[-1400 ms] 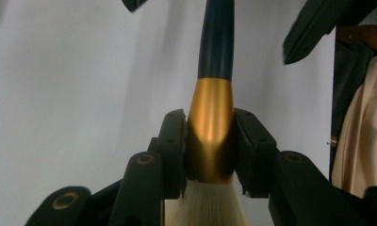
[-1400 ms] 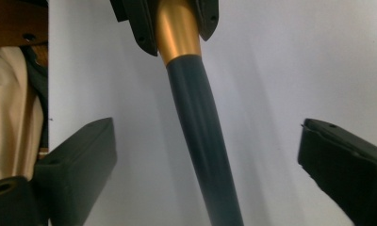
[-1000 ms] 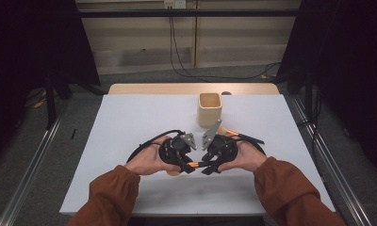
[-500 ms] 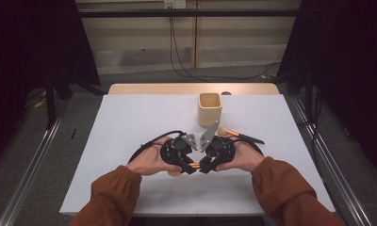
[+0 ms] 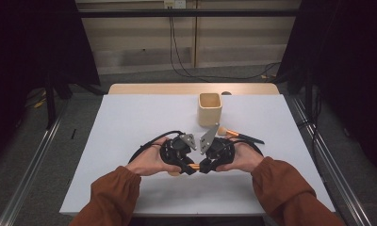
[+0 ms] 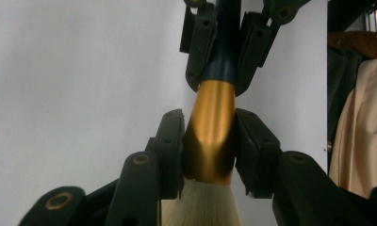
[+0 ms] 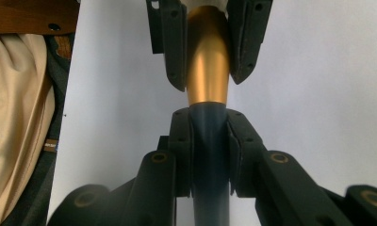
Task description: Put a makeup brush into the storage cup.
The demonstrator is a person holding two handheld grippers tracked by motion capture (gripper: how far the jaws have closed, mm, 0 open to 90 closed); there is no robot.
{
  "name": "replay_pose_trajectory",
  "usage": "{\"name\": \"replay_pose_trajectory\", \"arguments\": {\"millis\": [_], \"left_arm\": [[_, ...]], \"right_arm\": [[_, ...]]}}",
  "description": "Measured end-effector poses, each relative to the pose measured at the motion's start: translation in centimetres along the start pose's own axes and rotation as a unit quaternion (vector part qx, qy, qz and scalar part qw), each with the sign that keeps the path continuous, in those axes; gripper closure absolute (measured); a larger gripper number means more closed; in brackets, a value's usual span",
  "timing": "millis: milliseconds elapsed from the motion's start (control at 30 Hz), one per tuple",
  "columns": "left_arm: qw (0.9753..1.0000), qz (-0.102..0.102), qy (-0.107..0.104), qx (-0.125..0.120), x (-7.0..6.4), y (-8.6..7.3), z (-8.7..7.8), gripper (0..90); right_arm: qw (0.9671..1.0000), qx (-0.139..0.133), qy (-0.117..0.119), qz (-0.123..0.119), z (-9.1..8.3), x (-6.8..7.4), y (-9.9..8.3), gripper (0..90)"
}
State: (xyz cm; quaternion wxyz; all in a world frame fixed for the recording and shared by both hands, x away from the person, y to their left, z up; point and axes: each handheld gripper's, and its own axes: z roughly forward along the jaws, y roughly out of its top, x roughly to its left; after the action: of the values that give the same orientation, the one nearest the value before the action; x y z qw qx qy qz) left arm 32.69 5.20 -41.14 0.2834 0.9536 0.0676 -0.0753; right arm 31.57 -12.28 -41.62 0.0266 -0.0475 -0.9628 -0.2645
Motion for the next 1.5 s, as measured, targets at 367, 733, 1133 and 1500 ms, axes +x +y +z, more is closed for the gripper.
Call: {"name": "replay_pose_trajectory", "arguments": {"millis": [367,733,1133,1500], "left_arm": [[0.9992,-0.018,0.023,-0.027,0.1,-0.9,-0.2,39.4],[0.9954,-0.044,0.059,-0.061,0.3,-2.0,-1.2,11.1],[0.9878,-0.082,0.085,-0.101,1.1,-4.5,-2.3,5.8],[0.9785,-0.104,0.116,-0.135,0.4,-6.0,-3.0,4.5]], "right_arm": [[0.9999,0.002,-0.003,0.016,-0.1,-0.2,-0.5,75.2],[0.9989,-0.005,-0.017,0.043,-0.8,-0.6,-1.9,75.2],[0.9955,-0.009,-0.038,0.086,-1.7,-0.5,-3.9,75.2],[0.9896,-0.021,-0.062,0.128,-1.9,-0.6,-5.2,75.2]]}}
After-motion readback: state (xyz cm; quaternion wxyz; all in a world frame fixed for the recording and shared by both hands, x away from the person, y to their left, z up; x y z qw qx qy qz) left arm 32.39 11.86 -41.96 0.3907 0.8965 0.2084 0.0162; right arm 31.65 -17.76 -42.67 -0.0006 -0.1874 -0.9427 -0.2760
